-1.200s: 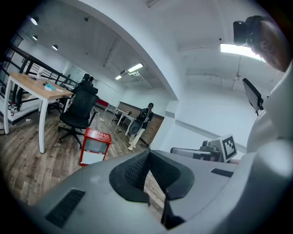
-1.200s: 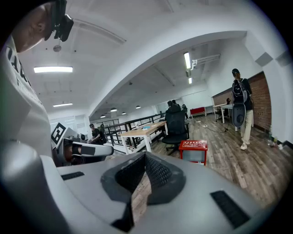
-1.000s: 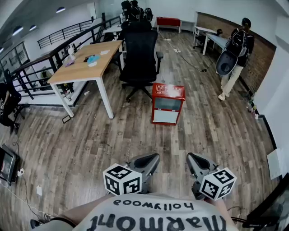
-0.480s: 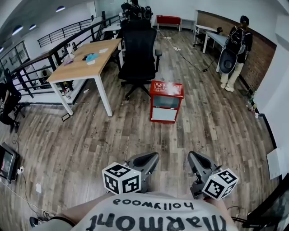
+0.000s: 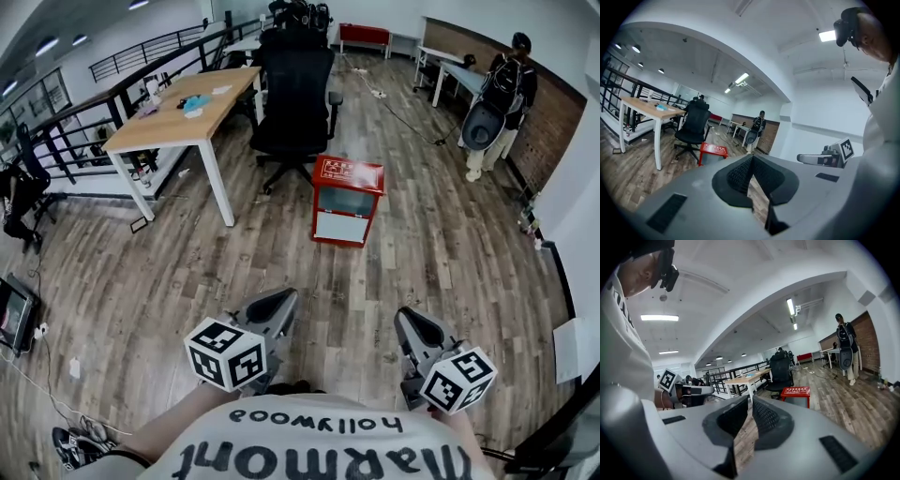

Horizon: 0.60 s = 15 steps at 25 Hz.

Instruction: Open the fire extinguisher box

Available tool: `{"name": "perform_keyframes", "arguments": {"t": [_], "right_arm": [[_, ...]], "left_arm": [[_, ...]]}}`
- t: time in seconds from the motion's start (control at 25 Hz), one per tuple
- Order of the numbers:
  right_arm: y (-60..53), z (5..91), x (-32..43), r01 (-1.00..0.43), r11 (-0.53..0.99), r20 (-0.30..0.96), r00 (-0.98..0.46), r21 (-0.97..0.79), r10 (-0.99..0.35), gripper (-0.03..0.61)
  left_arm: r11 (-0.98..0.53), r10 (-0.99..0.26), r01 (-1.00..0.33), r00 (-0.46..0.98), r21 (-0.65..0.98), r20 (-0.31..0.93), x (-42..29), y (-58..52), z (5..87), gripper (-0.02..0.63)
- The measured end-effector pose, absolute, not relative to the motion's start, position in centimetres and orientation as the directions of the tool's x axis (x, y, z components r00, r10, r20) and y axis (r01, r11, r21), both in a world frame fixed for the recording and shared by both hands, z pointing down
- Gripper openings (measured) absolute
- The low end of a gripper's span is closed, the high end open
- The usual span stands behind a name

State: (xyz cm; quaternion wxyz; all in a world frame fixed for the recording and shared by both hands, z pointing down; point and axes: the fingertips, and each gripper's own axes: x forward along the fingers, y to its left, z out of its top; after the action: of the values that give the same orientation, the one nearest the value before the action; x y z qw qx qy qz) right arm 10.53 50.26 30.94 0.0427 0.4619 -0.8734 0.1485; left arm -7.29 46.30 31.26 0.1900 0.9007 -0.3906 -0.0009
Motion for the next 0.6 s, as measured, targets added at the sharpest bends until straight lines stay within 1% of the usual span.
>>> {"name": "perform_keyframes", "arguments": {"t": [0.2, 0.32, 0.48, 0.6], "right_arm": [[50.2, 32.3, 10.6, -0.801, 0.545, 0.232, -0.595, -0.247, -0.769, 0.015], [49.6, 32.5, 10.7, -0.81, 0.54, 0.232, -0.584, -0.23, -0.778, 0.015], [48.1, 32.9, 11.3, -0.841, 0.517, 0.284, -0.541, -0.161, -0.791, 0.014], [46.8, 33.5, 12.0, -0.849, 0.491, 0.294, -0.529, -0.197, -0.796, 0.014]], "left_arm": [[-0.59, -0.722, -0.742, 0.661, 0.317, 0.202, -8.7, 46.7, 32.1, 0.006], [-0.584, -0.724, -0.751, 0.653, 0.308, 0.22, -9.2, 46.4, 32.4, 0.006], [-0.586, -0.713, -0.74, 0.664, 0.33, 0.225, -8.6, 44.4, 32.9, 0.006], [-0.589, -0.702, -0.728, 0.676, 0.35, 0.225, -8.0, 42.7, 33.4, 0.006]]}}
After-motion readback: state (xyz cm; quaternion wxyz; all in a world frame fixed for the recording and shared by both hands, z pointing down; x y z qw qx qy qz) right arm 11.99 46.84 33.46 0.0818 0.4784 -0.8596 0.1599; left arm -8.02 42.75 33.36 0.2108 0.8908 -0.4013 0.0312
